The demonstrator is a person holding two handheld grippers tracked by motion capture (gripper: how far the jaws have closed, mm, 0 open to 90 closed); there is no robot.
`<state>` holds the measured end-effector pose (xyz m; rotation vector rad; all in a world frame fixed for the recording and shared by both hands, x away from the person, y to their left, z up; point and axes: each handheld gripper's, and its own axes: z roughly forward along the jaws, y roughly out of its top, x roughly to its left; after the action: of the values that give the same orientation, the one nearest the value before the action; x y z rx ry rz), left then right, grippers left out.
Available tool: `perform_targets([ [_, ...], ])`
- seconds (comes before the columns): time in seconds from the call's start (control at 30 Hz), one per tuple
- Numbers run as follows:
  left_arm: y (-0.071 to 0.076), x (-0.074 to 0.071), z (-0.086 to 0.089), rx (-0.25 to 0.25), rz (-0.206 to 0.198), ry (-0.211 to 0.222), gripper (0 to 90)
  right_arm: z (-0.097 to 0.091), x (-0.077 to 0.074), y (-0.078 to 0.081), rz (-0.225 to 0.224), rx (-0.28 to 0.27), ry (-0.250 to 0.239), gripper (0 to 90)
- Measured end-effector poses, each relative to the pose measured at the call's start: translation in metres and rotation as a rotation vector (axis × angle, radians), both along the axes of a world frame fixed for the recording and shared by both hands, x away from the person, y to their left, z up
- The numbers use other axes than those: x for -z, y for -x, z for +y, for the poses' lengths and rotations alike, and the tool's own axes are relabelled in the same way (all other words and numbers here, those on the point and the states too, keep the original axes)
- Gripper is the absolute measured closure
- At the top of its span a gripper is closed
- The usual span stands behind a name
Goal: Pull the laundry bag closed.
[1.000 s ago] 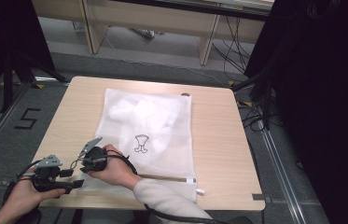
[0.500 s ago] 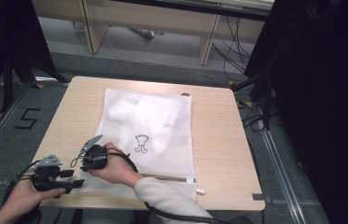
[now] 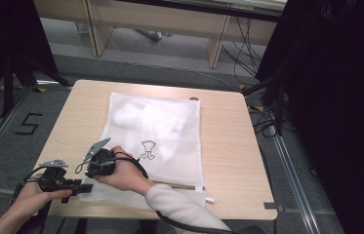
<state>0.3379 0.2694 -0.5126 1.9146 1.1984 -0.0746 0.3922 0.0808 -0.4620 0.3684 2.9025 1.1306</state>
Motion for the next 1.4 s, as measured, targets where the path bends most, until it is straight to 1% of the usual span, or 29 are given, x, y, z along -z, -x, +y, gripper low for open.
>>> perform_targets([
  [0.07,-0.002,-0.001,-0.001,0.002,-0.002,0.015,65.5,-0.002,0.0,-0.001,-0.02,-0.012,0.011,82.3],
  [0.1,-0.004,-0.001,-0.003,-0.004,0.008,0.019,67.3,-0.002,0.0,0.001,0.004,-0.004,0.005,82.3],
  [0.13,-0.005,0.0,-0.004,-0.005,0.019,0.018,69.1,-0.003,0.0,-0.001,-0.025,-0.02,0.018,82.3],
  [0.17,-0.006,0.0,-0.004,0.002,0.023,0.015,71.4,-0.004,0.0,0.0,-0.009,-0.019,0.015,82.3],
  [0.27,-0.006,-0.001,-0.007,0.012,0.027,0.002,78.1,-0.005,0.001,0.001,0.004,-0.014,0.021,82.3],
  [0.3,-0.006,-0.001,-0.007,0.022,0.028,0.004,80.2,-0.006,0.001,0.0,-0.012,-0.012,0.04,82.3],
  [0.33,-0.006,-0.001,-0.007,0.022,0.027,0.004,82.0,-0.006,0.002,-0.001,-0.021,-0.021,0.035,82.3],
  [0.4,-0.006,-0.003,-0.006,0.019,0.028,0.007,83.6,-0.007,0.001,0.0,-0.017,-0.024,0.032,82.3],
  [0.47,-0.005,-0.004,-0.007,0.007,0.022,0.004,84.5,-0.007,0.0,0.002,-0.002,-0.019,0.031,82.3],
  [0.5,-0.004,-0.005,-0.007,0.01,0.022,0.009,84.8,-0.008,0.0,0.002,-0.005,-0.013,0.032,82.3],
  [0.53,-0.004,-0.005,-0.008,0.01,0.026,0.014,84.9,-0.009,0.0,0.0,-0.029,-0.028,0.042,82.3],
  [0.57,-0.004,-0.006,-0.008,0.003,0.032,0.019,85.0,-0.009,0.0,0.002,-0.011,-0.026,0.034,82.3],
  [0.6,-0.003,-0.006,-0.008,-0.004,0.036,0.023,85.0,-0.01,0.0,0.003,-0.01,-0.021,0.039,82.3],
  [0.63,-0.004,-0.007,-0.008,-0.001,0.043,0.03,85.1,-0.011,0.001,0.002,-0.027,-0.026,0.045,82.4],
  [0.7,-0.003,-0.007,-0.008,-0.003,0.04,0.036,85.2,-0.013,0.002,0.004,-0.007,-0.019,0.045,82.4],
  [0.73,-0.003,-0.007,-0.008,0.002,0.044,0.04,85.3,-0.014,0.003,0.003,-0.024,-0.025,0.055,82.5],
  [0.77,-0.003,-0.008,-0.009,-0.006,0.042,0.039,85.4,-0.014,0.003,0.004,-0.013,-0.024,0.046,82.5],
  [0.83,-0.003,-0.009,-0.009,-0.001,0.048,0.046,85.5,-0.016,0.004,0.003,-0.028,-0.029,0.06,82.6],
  [0.9,-0.002,-0.009,-0.01,-0.012,0.041,0.043,85.7,-0.017,0.005,0.006,-0.001,-0.017,0.059,82.6],
  [0.93,-0.002,-0.01,-0.009,-0.014,0.041,0.045,85.6,-0.018,0.005,0.005,-0.018,-0.023,0.07,82.7],
  [0.97,-0.002,-0.01,-0.008,-0.005,0.045,0.052,85.7,-0.018,0.005,0.005,-0.019,-0.023,0.075,82.6],
  [1.07,-0.002,-0.01,-0.007,-0.013,0.051,0.06,85.7,-0.021,0.007,0.006,-0.009,-0.023,0.082,82.6],
  [1.1,-0.002,-0.011,-0.007,-0.013,0.049,0.058,85.7,-0.022,0.007,0.006,-0.001,-0.018,0.076,82.7],
  [1.13,-0.002,-0.011,-0.008,-0.016,0.044,0.051,85.7,-0.023,0.008,0.004,-0.016,-0.027,0.084,82.7],
  [1.17,-0.002,-0.011,-0.008,-0.009,0.044,0.047,85.7,-0.024,0.009,0.006,0.002,-0.02,0.083,82.7],
  [1.23,-0.001,-0.012,-0.009,-0.012,0.033,0.035,85.7,-0.026,0.01,0.005,-0.016,-0.024,0.091,82.7],
  [1.27,-0.001,-0.012,-0.009,-0.008,0.035,0.038,85.7,-0.026,0.009,0.006,0.001,-0.022,0.088,82.6],
  [1.33,-0.001,-0.012,-0.009,-0.011,0.034,0.036,85.7,-0.028,0.011,0.006,-0.011,-0.019,0.094,82.6],
  [1.4,-0.001,-0.012,-0.011,-0.017,0.03,0.024,85.7,-0.029,0.012,0.006,-0.008,-0.019,0.094,82.7],
])
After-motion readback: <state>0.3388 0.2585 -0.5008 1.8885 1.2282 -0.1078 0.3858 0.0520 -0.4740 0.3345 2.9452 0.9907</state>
